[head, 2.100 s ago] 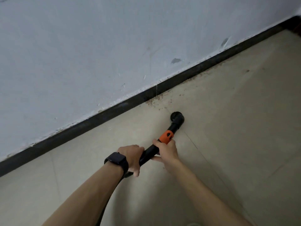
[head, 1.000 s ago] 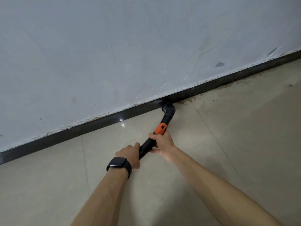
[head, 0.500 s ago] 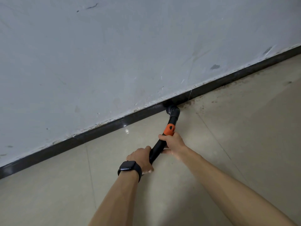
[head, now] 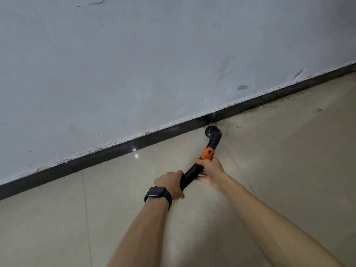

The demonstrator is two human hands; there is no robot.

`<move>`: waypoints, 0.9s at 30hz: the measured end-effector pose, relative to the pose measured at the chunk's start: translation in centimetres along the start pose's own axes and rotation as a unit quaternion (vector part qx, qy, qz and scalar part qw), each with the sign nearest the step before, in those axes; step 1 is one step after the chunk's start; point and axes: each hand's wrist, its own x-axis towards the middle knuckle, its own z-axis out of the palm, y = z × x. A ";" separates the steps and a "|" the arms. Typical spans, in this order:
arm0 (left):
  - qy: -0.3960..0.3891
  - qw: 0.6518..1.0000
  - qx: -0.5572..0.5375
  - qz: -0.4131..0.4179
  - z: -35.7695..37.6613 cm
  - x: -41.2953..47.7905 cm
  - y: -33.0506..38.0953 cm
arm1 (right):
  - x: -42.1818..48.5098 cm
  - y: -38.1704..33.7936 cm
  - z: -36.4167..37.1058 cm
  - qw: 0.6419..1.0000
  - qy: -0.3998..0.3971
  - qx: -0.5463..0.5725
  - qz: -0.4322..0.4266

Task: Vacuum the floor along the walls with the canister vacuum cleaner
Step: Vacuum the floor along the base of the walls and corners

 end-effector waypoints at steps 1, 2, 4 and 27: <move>0.005 1.000 -0.001 0.001 0.0 0.1 0.0 | 0.2 -0.1 0.0 1.000 -0.002 0.000 -0.002; 0.010 1.000 -0.003 0.001 0.1 0.1 -0.2 | 0.3 -0.1 0.2 1.000 -0.003 0.001 -0.004; 0.021 1.000 -0.008 -0.004 0.1 0.0 -0.7 | 0.5 -0.2 0.7 1.000 -0.012 0.002 -0.008; -0.064 0.997 0.029 0.038 1.9 -0.8 -0.2 | -2.1 5.9 -2.1 0.993 0.087 0.072 0.029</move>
